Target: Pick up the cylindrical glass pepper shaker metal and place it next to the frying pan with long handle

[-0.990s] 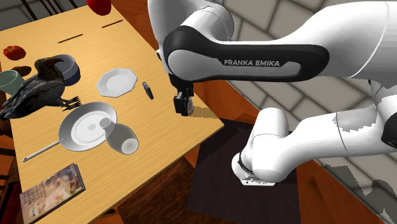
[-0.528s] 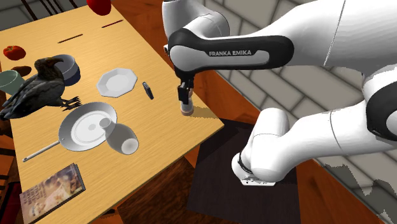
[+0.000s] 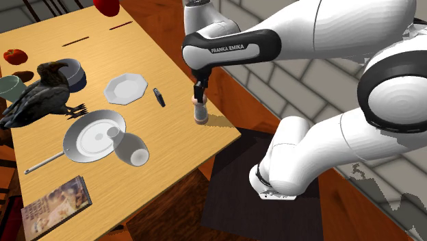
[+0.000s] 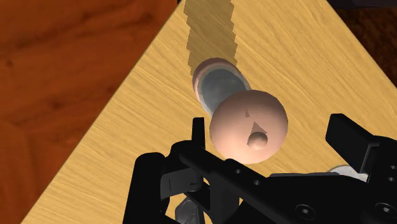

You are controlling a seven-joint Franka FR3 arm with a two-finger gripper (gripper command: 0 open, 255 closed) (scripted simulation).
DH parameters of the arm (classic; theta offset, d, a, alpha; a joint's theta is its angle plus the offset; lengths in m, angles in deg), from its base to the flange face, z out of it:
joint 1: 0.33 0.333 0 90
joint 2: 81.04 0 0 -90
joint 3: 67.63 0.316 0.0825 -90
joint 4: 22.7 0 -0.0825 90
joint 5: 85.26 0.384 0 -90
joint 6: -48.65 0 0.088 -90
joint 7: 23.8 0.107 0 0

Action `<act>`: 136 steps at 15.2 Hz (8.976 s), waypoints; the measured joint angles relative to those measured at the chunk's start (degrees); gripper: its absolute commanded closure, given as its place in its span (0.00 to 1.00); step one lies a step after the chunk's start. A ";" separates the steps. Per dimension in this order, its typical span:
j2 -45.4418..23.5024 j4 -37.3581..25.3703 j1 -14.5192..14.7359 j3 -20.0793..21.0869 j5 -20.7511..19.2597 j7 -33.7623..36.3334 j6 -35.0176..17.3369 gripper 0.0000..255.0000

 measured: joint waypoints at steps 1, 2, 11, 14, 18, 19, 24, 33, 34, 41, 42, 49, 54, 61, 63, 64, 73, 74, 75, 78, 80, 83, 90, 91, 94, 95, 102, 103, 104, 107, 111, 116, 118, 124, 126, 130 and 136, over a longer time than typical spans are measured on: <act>-0.52 0.45 0.06 -0.23 0.09 -0.21 -0.99 0.00; -0.77 0.88 0.01 -0.45 0.07 -0.44 -1.70 0.00; -2.62 3.81 0.29 -1.07 0.41 -0.88 -6.44 0.00; -2.64 3.82 0.29 -1.08 0.42 -0.89 -6.47 1.00; -2.63 3.78 0.30 -1.08 0.43 -0.89 -6.46 1.00; -2.63 3.79 0.29 -1.08 0.43 -0.89 -6.45 1.00; -2.62 3.80 0.29 -1.07 0.43 -0.89 -6.46 1.00; 0.40 -0.03 -0.04 0.11 -0.06 0.11 0.26 1.00; 0.51 -0.63 0.06 0.32 0.03 0.31 0.96 1.00; 2.20 -4.82 0.02 1.22 0.00 0.89 6.77 1.00; 2.41 -5.49 0.06 1.41 0.05 1.05 7.65 1.00; 2.95 -10.38 0.25 2.12 0.33 1.43 13.05 1.00; 2.98 -14.38 0.46 2.59 0.63 1.66 17.08 1.00; 2.39 -19.92 0.76 2.97 1.06 1.76 22.04 1.00; 2.12 -22.01 0.89 3.14 1.24 1.86 23.86 1.00; 2.10 -22.79 0.92 3.19 1.28 1.86 24.63 1.00; 0.18 -31.03 1.44 3.45 2.04 1.92 31.03 1.00; 0.02 -31.82 1.48 3.48 2.10 1.93 31.67 1.00; 0.06 -31.84 1.67 3.95 2.32 2.55 31.73 1.00; 0.23 -30.25 2.71 6.49 3.48 6.03 30.34 1.00; -0.33 -29.15 3.51 8.08 4.39 8.32 28.68 1.00; -0.79 -27.20 4.86 10.88 5.82 12.22 26.17 1.00; -4.46 -26.69 8.09 16.49 8.86 20.15 21.53 1.00; -5.28 -27.09 8.63 17.36 9.31 21.41 21.01 1.00; -8.38 -28.25 10.15 19.67 10.48 24.74 18.73 1.00; -9.17 -28.40 10.59 20.34 10.77 25.72 18.03 1.00; -17.75 -34.03 13.68 24.68 12.16 32.44 14.31 1.00; -18.72 -34.11 14.18 25.30 12.26 33.44 13.32 1.00; -20.33 -35.39 14.68 25.91 12.33 34.49 12.86 1.00; -23.96 -38.46 16.11 27.47 12.32 37.40 11.96 1.00; -30.80 -44.78 18.35 29.52 11.82 41.66 10.92 1.00; -36.35 -50.75 20.05 30.66 11.15 44.55 11.03 0.00; -37.13 -49.93 19.82 30.60 11.25 43.41 9.77 0.00; -43.13 -48.02 18.39 30.20 11.55 37.47 3.66 0.00; -45.96 -48.64 18.07 30.20 11.54 35.75 2.03 0.00; -50.75 -48.77 17.08 30.11 11.55 31.89 -1.37 0.00; -57.08 -50.65 16.31 30.16 11.34 28.44 -4.64 0.00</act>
